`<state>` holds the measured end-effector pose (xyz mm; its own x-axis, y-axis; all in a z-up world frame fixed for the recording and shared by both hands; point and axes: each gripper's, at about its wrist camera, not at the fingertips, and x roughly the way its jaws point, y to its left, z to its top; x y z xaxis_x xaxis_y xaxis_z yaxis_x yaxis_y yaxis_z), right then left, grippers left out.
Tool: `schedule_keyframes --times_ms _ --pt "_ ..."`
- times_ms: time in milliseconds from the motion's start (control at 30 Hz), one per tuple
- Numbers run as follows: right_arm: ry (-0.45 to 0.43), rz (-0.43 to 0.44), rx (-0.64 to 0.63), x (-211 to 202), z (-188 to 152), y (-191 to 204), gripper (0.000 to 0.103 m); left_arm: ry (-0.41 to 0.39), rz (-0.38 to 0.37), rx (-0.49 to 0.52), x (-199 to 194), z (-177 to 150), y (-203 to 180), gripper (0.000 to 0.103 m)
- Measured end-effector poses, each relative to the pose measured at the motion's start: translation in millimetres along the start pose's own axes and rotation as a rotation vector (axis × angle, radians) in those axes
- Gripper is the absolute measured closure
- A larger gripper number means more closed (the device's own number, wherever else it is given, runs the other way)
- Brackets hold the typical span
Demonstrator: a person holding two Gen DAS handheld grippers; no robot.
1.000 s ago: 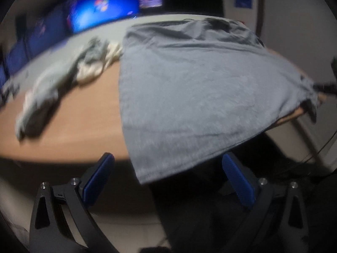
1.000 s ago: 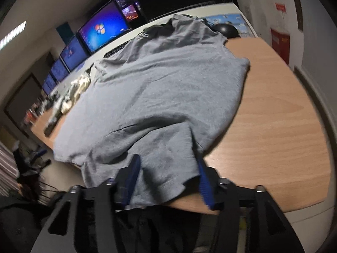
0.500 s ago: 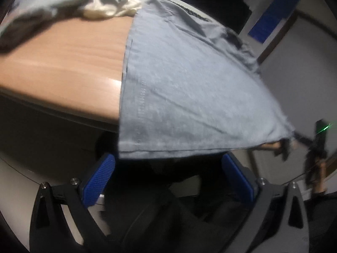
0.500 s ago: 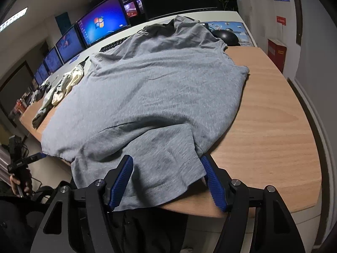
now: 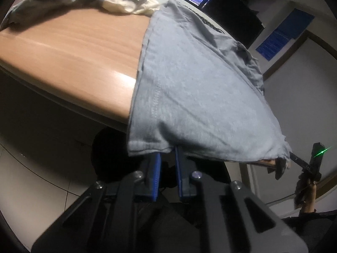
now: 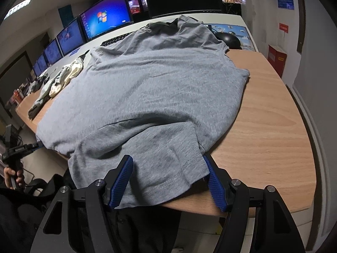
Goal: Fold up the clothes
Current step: 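Pinch the sweatshirt hem with the right gripper while the left gripper pinches the hem beside it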
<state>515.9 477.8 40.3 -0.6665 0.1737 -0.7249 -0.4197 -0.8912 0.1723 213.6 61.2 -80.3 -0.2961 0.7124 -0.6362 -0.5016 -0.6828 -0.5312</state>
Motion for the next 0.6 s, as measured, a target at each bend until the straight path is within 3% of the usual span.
schedule_keyframes --times_ms 100,133,267,467,600 --pt "-0.010 0.008 0.015 -1 -1 -2 0.034 -0.049 0.014 -0.048 -8 -1 10 0.050" --pt "-0.011 0.006 0.017 -1 -1 -2 0.033 -0.064 0.010 -0.064 -9 0 15 0.032" --pt "-0.008 -0.013 0.003 0 -1 1 0.033 -0.087 -0.003 -0.092 -14 3 23 0.027" --pt "-0.007 -0.044 -0.019 3 0 5 0.033 -0.097 -0.027 -0.146 -7 4 38 0.029" --pt "-0.016 -0.032 -0.006 4 0 2 0.033 -0.082 -0.114 -0.184 0 6 45 0.041"
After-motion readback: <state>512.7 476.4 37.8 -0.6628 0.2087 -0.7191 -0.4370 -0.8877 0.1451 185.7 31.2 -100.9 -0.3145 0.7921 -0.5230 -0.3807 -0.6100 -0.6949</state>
